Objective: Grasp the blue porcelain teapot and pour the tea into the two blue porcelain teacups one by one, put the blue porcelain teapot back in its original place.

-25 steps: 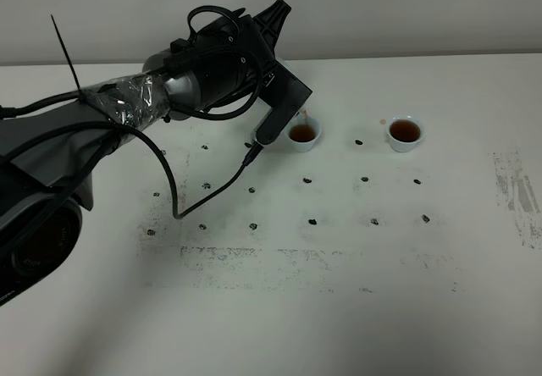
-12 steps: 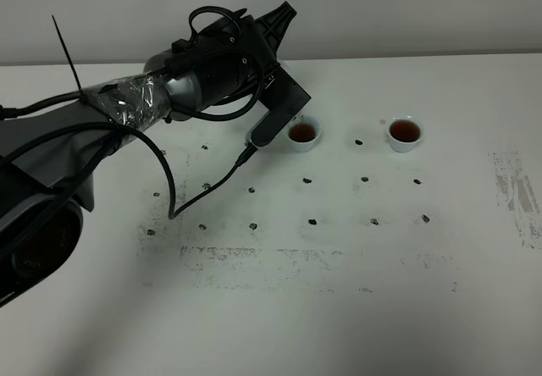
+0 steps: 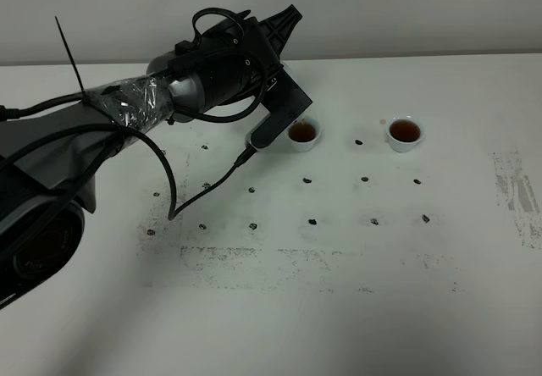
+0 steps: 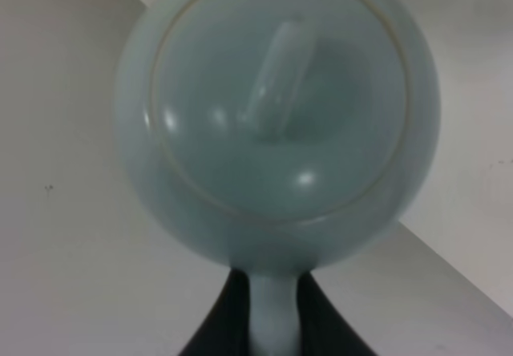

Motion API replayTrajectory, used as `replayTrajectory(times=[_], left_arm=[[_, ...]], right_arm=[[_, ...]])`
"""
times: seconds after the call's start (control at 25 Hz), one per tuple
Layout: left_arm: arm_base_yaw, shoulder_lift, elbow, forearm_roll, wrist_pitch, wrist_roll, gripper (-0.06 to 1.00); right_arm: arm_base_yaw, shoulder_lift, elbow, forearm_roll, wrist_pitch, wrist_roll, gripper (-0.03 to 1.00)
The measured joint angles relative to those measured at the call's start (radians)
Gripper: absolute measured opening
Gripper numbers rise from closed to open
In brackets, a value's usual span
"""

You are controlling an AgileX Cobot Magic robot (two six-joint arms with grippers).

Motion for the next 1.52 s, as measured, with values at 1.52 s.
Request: replayTrajectory(times=[1.52], left_arm=[[0.0, 0.0, 0.0, -0.062, 0.025, 0.007, 0.04]], right_arm=[[0.0, 0.0, 0.0, 0.0, 0.0, 0.0, 0.57]])
